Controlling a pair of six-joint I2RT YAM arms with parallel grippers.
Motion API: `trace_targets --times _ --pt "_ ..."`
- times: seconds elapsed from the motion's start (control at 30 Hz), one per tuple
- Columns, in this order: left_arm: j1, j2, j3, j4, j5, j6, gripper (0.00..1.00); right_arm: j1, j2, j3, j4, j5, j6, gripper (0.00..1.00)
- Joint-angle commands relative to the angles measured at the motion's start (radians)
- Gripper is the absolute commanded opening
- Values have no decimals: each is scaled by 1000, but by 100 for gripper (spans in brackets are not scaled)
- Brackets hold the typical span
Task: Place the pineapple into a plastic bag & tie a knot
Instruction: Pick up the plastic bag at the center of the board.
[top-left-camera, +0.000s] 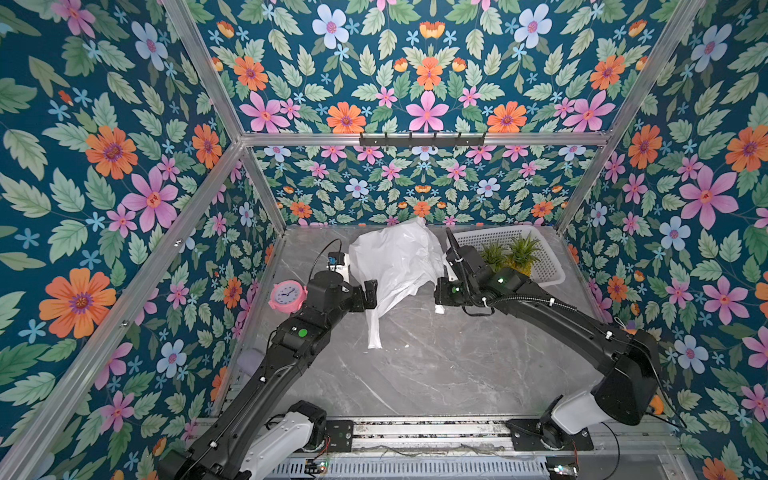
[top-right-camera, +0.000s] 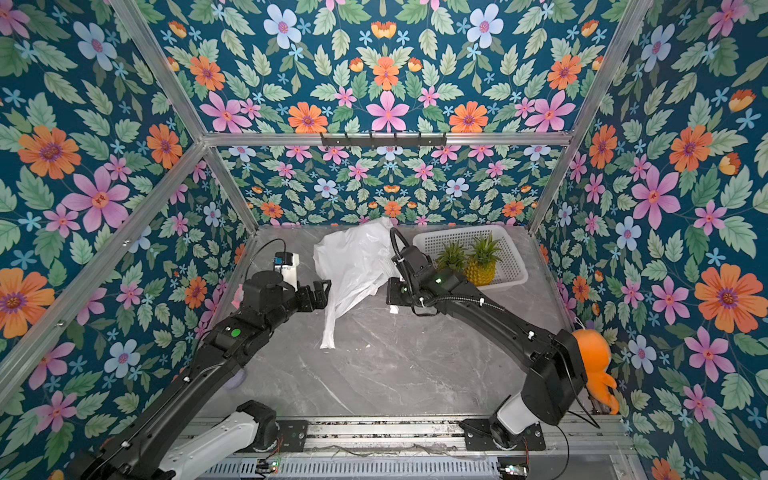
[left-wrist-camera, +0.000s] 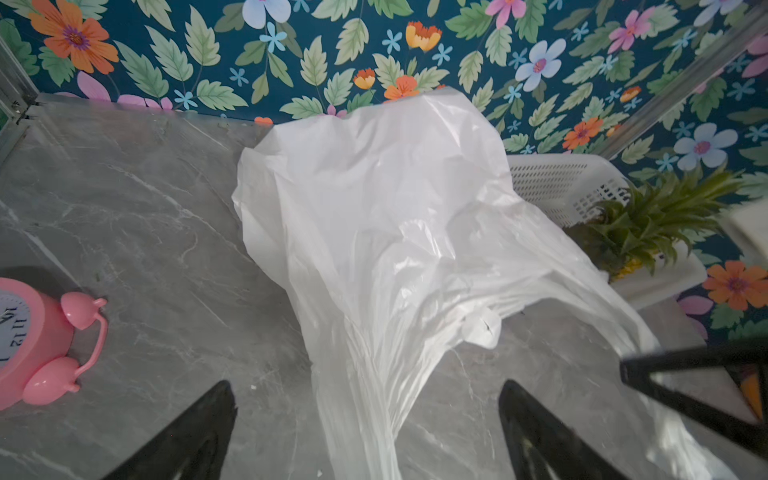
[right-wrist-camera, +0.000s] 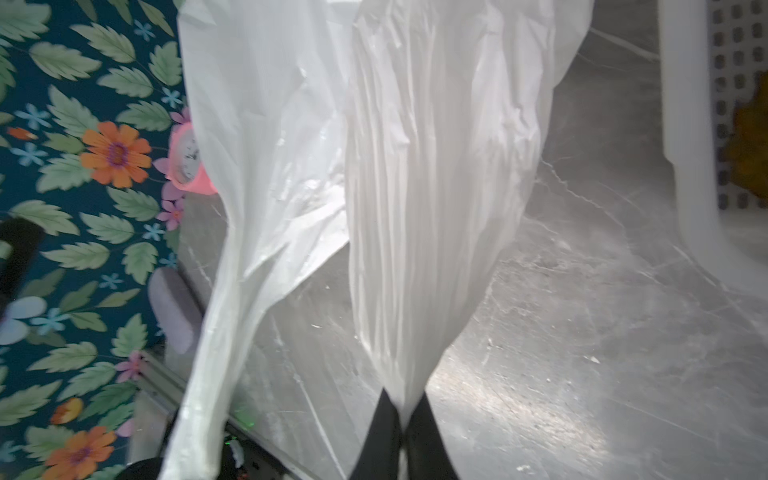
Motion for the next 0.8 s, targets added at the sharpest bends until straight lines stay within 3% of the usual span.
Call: trace_targets --times 0.0,0.23,0.43,0.53,0.6,0.67,0.77 --pt "-36 -54 9 -141 -54 9 100 -30 64 94 -24 -66 52 0" --pt "-61 -158 -10 -183 34 42 100 -72 268 332 -64 -66 64 0" --pt "-102 -242 -161 -32 94 203 100 -106 316 423 -64 -99 96 0" --pt "-109 -342 -211 63 78 297 100 -119 326 446 -77 -101 90 0" --pt "-109 -384 -245 123 7 328 100 -126 329 451 -86 -101 86 0" --pt "-109 -381 -285 163 -82 341 100 -134 325 445 -79 -110 88 0" --pt "-109 -314 -309 207 -123 321 100 -136 320 452 -75 -124 95 0"
